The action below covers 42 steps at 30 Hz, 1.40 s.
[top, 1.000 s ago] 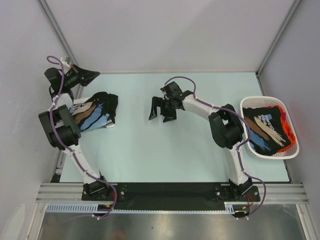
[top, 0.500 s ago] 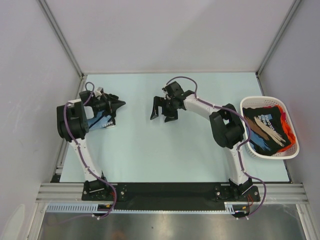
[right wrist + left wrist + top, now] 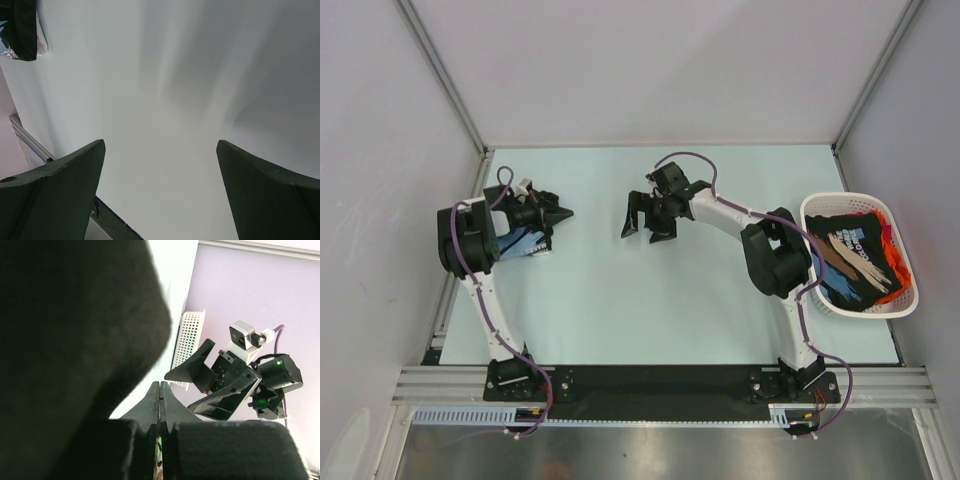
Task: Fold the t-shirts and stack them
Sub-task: Neatly place the folded tshirt to the corner
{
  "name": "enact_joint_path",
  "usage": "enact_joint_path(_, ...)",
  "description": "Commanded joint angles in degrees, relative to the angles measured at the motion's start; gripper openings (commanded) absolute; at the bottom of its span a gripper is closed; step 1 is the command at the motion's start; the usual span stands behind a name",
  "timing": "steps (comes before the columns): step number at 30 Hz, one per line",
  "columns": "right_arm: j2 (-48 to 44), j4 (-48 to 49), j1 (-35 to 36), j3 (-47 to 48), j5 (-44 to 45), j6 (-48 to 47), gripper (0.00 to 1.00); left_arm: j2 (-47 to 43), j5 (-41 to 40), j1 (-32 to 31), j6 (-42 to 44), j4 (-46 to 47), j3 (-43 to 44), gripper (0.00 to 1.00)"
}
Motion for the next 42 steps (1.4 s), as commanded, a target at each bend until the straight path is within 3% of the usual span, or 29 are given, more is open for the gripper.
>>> enact_joint_path(1, -4.2, 1.3, -0.3, -0.9, 0.8, 0.3, 1.0, 4.3, 2.1, -1.7, -0.8, -5.7, -1.8, 0.0)
enact_joint_path(7, -4.5, 1.6, -0.5, -1.2, 0.3, 0.3, 1.0, 2.5, 3.6, -1.9, -1.7, -5.2, -1.5, 0.0)
enact_joint_path(15, -4.1, 1.9, -0.2, -1.2, -0.3, 0.5, 1.0, -12.4, 6.7, -4.7, -2.3, -2.1, 6.1, 0.0)
enact_joint_path(17, -4.0, 2.1, -0.2, -0.9, -0.6, 0.4, 1.0, -15.3, 6.3, -5.2, -8.9, 5.8, 5.6, 0.0)
enact_joint_path(19, -3.8, 2.2, -0.1, -0.6, -0.7, 0.6, 1.0, -18.8, 5.2, -5.1, -17.5, 23.3, 1.8, 0.0)
enact_joint_path(20, -3.8, 2.2, 0.1, -0.5, -0.7, 0.4, 1.0, -19.3, 4.8, -4.8, -27.7, 30.1, 0.4, 0.0)
enact_joint_path(22, -3.7, 2.2, 0.1, -0.5, -0.8, 0.4, 1.0, -19.2, 2.7, -4.5, -37.1, 47.5, -3.3, 0.0)
enact_joint_path(23, -3.7, 2.3, 0.1, -0.6, -0.9, 0.4, 1.0, -18.8, 2.2, -3.9, -44.9, 52.2, -4.5, 0.0)
enact_joint_path(25, -3.7, 2.2, 0.1, -0.6, -1.0, 0.2, 1.0, -17.4, 1.0, -3.2, -51.9, 65.5, -8.3, 0.0)
enact_joint_path(28, -4.0, 1.8, -0.1, -0.7, -1.0, -0.1, 1.0, -19.3, 1.6, -0.7, -52.8, 67.9, -13.7, 0.0)
enact_joint_path(30, -4.1, 1.7, -0.2, -0.9, -1.0, -0.4, 1.0, -21.3, 2.8, 1.7, -49.4, 63.6, -15.8, 0.0)
enact_joint_path(32, -4.1, 1.7, -0.4, -1.0, -1.2, -0.4, 1.0, -25.9, 3.1, 5.1, -40.8, 57.1, -19.1, 0.0)
enact_joint_path(33, -4.1, 1.7, -0.6, -1.0, -1.3, -0.6, 1.0, -28.2, 3.1, 6.2, -35.3, 42.9, -19.8, 0.0)
enact_joint_path(34, -4.0, 1.7, -0.7, -1.2, -1.3, -0.7, 1.0, -30.3, 2.8, 7.3, -18.6, 31.8, -19.1, 0.0)
enact_joint_path(35, -3.9, 1.7, -0.8, -1.1, -1.6, -0.6, 1.0, -33.9, -0.4, 9.2, -6.6, 0.3, -17.1, 0.0)
enact_joint_path(36, -3.8, 1.8, -0.8, -1.1, -1.6, -0.7, 1.0, -34.6, -3.8, 9.7, 16.0, -14.0, -9.7, 0.0)
enact_joint_path(37, -3.6, 1.8, -0.9, -1.0, -1.8, -0.7, 1.0, -34.2, -9.0, 10.1, 22.9, -25.4, -6.6, 0.0)
enact_joint_path(38, -3.5, 1.9, -0.8, -0.9, -2.0, -0.6, 1.0, -33.8, -7.7, 10.5, 24.9, -29.3, -5.4, 0.0)
enact_joint_path(40, -3.4, 2.1, -0.8, -0.9, -2.3, -0.5, 1.0, -32.6, -5.0, 11.8, 17.5, -23.0, -9.9, 0.0)
enact_joint_path(42, -2.8, 2.3, -0.7, -0.8, -2.8, -0.3, 1.0, -29.9, -4.5, 12.4, 16.0, -19.7, -12.8, 0.0)
